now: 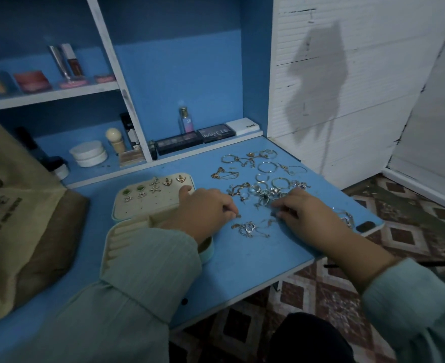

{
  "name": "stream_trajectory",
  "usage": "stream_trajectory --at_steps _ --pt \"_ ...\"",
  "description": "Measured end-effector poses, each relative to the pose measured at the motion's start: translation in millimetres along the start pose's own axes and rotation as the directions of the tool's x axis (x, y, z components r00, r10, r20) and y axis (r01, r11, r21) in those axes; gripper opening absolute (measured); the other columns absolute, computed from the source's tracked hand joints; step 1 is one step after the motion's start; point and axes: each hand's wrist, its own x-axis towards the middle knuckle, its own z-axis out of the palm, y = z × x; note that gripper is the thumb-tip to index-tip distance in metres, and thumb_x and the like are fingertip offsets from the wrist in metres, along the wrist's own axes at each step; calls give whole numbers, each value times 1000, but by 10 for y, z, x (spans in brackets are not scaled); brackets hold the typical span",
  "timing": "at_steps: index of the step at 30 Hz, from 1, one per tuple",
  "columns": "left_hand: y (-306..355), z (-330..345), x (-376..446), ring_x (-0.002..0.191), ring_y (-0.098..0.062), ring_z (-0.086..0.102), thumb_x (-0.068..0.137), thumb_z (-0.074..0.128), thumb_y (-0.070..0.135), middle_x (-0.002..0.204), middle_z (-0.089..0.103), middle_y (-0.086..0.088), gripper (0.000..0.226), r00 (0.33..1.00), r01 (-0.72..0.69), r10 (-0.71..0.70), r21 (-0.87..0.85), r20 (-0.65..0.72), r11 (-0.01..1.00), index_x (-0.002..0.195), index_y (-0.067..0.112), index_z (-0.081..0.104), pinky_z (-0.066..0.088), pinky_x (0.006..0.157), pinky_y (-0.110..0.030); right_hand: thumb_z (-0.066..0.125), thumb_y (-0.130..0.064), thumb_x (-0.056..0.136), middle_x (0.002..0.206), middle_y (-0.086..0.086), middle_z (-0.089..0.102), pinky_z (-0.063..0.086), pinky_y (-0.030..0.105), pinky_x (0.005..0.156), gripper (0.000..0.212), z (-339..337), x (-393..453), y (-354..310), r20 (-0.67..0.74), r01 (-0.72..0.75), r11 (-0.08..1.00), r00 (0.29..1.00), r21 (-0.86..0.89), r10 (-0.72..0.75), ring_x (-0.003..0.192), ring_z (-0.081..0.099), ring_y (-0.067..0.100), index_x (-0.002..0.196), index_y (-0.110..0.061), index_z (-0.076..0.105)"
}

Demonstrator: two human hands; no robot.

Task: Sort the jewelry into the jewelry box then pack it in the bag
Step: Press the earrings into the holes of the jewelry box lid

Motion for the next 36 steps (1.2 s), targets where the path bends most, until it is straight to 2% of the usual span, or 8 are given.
stream_trajectory --at_steps 3,8,15,20,26,30,33,36 --pt "-9 17 -3 102 -3 49 92 50 43 95 54 22 13 999 38 -39 -66 -3 997 93 41 63 12 110 -45 58 -13 90 88 -10 43 31 18 77 21 32 35 4 9 -12 1000 1000 4 12 88 44 8 107 -12 69" --pt "-32 50 -13 96 -4 48 94 45 41 99 57 21 15 997 75 -78 -148 -15 986 98 41 60 18 107 -42 60 -14 89 88 -7 48 31 17 74 15 62 62 25 -8 -33 999 999 14 34 83 44 7 99 -12 71" --pt "-24 48 -43 91 -6 46 96 39 35 96 56 17 19 994 92 -99 -160 -38 983 102 35 57 19 105 -39 57 -6 89 84 -10 48 29 9 70 20 21 42 47 -16 6 999 1000 40 -5 82 46 6 103 -8 71" --pt "-25 55 -34 95 -14 50 97 30 28 95 56 9 27 993 111 -115 -109 -28 988 101 25 57 21 103 -39 60 -3 87 79 -15 51 32 -3 69 19 -123 26 81 -22 6 995 1000 98 -4 70 47 -8 100 -9 72" --pt "-33 68 -23 99 -15 47 97 26 28 97 53 7 30 995 96 -97 -72 -16 993 101 23 55 23 104 -41 64 -4 84 84 -7 58 38 2 69 16 -269 -26 125 35 -69 992 997 108 65 74 51 1 94 -12 74" --pt "-33 74 -22 96 -15 46 96 27 27 95 54 7 28 996 85 -86 -72 -14 994 97 23 55 22 101 -40 65 -11 85 80 -17 51 40 7 69 16 -245 -87 98 86 -68 997 994 44 64 71 47 -5 99 -13 72" --pt "-30 71 -26 97 -16 47 95 29 28 96 55 7 27 997 79 -80 -84 -9 993 96 24 56 22 101 -40 64 -17 86 88 -7 54 35 11 66 19 -172 -95 75 97 -81 997 992 -2 81 77 48 4 104 -14 71" --pt "-31 64 -40 99 -15 47 95 29 28 97 54 9 25 998 64 -65 -90 -2 994 95 26 55 22 102 -40 63 -19 87 93 -2 53 35 17 75 19 -124 -83 61 95 -93 995 991 -38 96 82 47 9 104 -17 70"
